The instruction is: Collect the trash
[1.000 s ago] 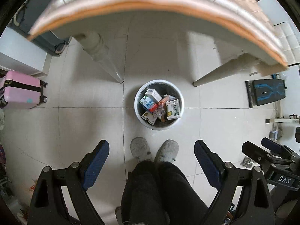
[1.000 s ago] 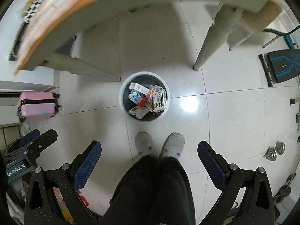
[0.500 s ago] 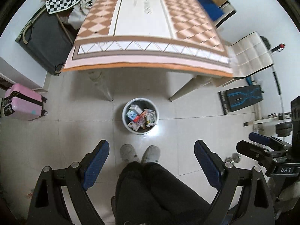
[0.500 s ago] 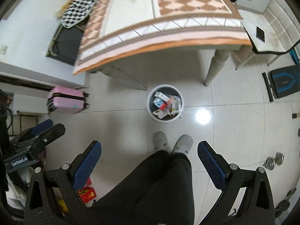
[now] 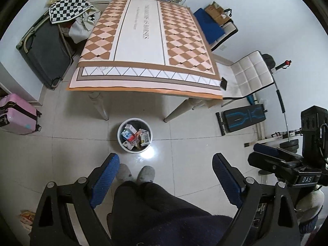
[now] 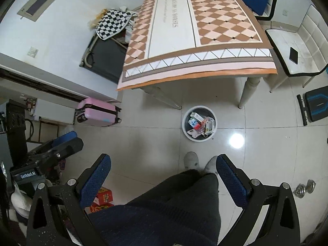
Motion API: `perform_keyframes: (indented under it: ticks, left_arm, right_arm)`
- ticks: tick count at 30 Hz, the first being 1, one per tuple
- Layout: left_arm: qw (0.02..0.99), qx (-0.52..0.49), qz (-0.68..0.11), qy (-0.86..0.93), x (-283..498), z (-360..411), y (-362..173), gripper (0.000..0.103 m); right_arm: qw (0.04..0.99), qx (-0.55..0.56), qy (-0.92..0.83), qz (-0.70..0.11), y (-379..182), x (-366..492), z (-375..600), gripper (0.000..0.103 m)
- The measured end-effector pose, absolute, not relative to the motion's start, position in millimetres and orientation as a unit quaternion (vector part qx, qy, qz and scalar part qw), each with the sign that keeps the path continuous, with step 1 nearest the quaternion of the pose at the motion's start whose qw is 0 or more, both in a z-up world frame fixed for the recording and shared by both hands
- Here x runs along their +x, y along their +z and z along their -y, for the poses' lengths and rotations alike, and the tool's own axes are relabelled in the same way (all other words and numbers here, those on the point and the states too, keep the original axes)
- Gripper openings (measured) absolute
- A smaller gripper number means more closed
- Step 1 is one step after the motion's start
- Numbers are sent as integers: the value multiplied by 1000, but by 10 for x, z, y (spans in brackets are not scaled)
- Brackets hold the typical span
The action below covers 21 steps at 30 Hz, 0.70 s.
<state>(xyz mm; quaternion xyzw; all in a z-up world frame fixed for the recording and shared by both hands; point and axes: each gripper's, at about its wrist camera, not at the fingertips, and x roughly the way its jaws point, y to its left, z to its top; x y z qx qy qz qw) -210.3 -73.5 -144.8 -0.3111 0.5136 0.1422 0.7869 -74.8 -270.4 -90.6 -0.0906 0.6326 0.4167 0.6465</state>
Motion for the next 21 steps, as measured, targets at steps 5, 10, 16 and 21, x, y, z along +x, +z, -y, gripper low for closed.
perform_keyframes:
  ticks: [5,10,16,21]
  left_arm:
    - [793,-311,-507,136,-2125,782,-1338,93]
    - [796,-309,-504,132,-2125,823,-1293,93]
    - [799,-308,-501,125,-2126,839,-1262,103]
    - [801,-304,-502,122,-2123,860,-1237,103]
  right_arm:
    - [646,-89,425,-628,-787,-775,2705,103]
    - [645,-86,427,-628,-753,-771,2707,103]
    - [641,-87,426,-632,-750,-781,2713,103]
    - [641,-82,424,-635,-761,-771,2738,103]
